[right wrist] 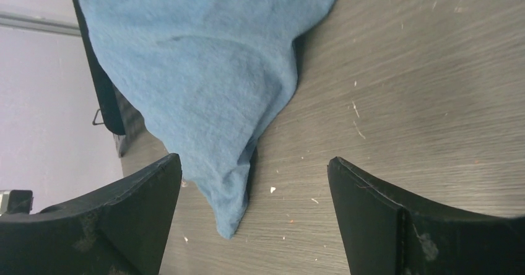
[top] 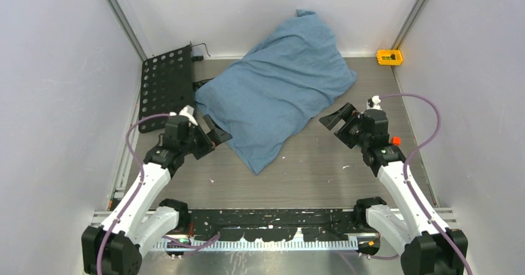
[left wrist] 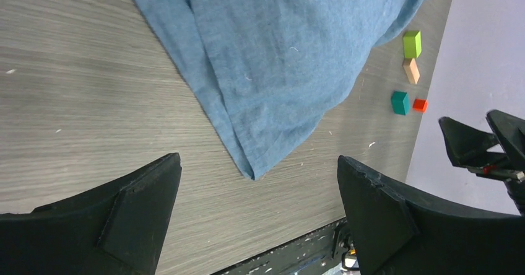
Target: Remove the pillowcase from the pillow
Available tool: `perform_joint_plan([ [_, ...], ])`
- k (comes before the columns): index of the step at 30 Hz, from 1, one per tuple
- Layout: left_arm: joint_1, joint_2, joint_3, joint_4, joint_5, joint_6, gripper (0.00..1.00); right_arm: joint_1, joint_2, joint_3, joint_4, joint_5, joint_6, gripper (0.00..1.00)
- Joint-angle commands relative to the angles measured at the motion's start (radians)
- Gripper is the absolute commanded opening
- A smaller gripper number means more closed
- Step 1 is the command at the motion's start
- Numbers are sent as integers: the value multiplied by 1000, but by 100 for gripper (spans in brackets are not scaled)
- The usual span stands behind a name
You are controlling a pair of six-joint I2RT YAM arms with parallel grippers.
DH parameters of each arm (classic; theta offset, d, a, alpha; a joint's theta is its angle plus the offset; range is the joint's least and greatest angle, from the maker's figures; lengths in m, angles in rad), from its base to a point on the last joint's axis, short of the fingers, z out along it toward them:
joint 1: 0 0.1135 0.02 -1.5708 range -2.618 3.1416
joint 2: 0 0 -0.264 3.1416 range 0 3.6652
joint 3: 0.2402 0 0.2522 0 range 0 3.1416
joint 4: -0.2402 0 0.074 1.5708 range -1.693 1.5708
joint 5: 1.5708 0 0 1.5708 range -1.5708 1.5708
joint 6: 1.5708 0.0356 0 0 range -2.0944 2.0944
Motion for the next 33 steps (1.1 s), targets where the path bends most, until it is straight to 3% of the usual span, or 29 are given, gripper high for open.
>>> perform_joint_plan([
  [1,-108,78,-1,180,-102,-46,100,0,55,-27,149,-70,92,91],
  [18,-322,617,36,651,-168,-169,99,0,27,7,43,9,4,90],
  [20,-341,671,46,719,-146,-163,86,0,12,1,37,19,-4,90],
  [21,-344,695,75,725,-116,-159,72,-1,7,4,30,19,-8,89],
  [23,-356,716,157,668,-54,-112,30,0,7,17,11,9,-23,87],
  [25,-415,701,274,514,-89,-19,3,-1,6,36,-15,0,-50,86],
  [28,-543,683,442,349,-157,121,0,4,4,68,-52,-28,-99,85],
  [31,-580,672,546,294,-82,135,0,47,5,103,-83,-43,-157,83],
  [33,-580,648,579,248,-81,128,10,111,15,138,-119,0,-200,82],
])
